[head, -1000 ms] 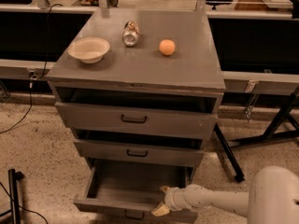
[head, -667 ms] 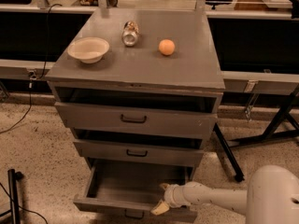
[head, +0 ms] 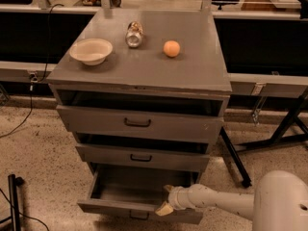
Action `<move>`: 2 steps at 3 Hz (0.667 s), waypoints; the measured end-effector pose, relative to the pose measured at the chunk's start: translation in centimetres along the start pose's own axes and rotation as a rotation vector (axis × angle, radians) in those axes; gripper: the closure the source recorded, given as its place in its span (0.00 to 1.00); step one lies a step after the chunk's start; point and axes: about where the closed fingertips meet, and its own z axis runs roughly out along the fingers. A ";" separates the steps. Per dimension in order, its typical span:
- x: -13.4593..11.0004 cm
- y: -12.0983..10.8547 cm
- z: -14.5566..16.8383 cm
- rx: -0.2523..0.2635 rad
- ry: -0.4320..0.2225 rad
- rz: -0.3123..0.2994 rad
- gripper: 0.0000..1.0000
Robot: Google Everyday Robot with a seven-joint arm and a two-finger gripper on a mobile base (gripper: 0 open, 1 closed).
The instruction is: Close bottom drawer
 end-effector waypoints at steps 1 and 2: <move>-0.7 0.1 0.1 -0.006 -0.022 -0.011 0.26; -0.7 0.2 0.2 -0.008 -0.023 -0.011 0.09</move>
Offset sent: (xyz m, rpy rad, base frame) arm 0.0014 0.0052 0.0034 0.0166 -0.0103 0.0114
